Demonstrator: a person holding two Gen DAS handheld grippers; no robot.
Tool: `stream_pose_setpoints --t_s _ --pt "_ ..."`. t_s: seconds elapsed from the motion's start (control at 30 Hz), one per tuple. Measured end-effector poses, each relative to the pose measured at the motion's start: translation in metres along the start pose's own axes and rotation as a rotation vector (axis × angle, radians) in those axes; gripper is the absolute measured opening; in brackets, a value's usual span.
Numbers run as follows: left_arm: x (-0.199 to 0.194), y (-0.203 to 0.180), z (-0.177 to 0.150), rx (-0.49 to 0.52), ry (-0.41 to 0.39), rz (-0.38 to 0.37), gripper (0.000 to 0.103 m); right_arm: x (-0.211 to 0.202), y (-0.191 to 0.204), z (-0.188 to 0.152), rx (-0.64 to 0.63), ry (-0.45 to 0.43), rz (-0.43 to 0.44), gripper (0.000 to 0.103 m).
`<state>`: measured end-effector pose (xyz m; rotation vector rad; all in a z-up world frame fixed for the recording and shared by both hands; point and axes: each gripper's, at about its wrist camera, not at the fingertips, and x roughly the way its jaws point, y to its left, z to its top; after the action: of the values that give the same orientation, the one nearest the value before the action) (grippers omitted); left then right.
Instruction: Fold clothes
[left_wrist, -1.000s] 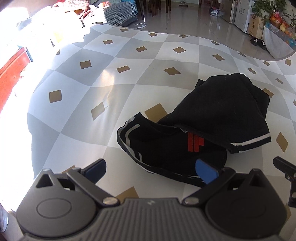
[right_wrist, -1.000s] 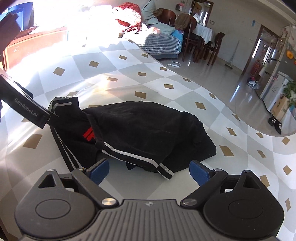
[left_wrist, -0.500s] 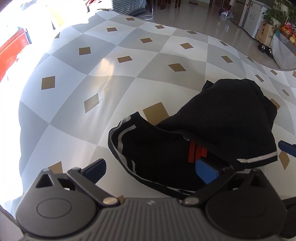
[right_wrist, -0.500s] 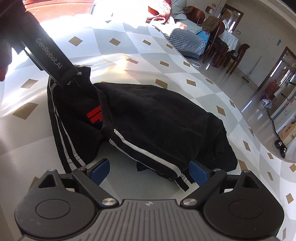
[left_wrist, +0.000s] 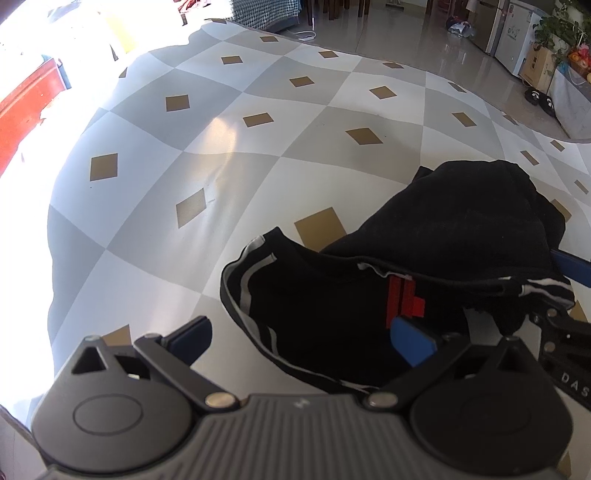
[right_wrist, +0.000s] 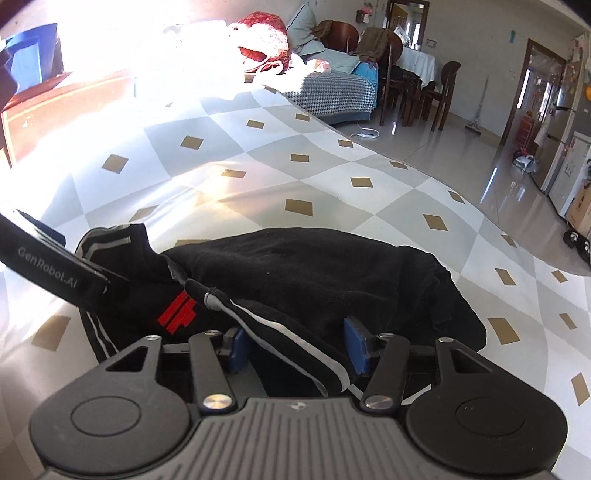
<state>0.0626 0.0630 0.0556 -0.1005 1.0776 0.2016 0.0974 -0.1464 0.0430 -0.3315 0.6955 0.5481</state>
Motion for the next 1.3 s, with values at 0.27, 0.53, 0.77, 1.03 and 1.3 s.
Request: stream_pose_setpoints --t_s 0.27,0.53,0.77,1.03,1.3 --pt "0.002 -0.005 -0.003 0.021 0.007 -0.008 0.103 0.001 -0.012 0.006 0.117 -0.018 0.010 0.037" --pt "0.004 -0.008 -0.002 0.017 0.005 -0.013 0.103 -0.001 -0.049 0.014 0.388 -0.085 -0.050 0.022" --pt "0.004 -0.018 0.000 0.039 -0.017 -0.011 0.103 -0.012 -0.081 0.021 0.557 -0.170 -0.127 0.021" --pt "0.010 -0.027 0.001 0.041 -0.009 -0.025 0.103 0.000 -0.113 0.011 0.677 -0.154 -0.241 0.022" --pt "0.018 -0.029 0.001 0.027 0.018 -0.028 0.103 0.028 -0.119 0.001 0.650 -0.102 -0.259 0.035"
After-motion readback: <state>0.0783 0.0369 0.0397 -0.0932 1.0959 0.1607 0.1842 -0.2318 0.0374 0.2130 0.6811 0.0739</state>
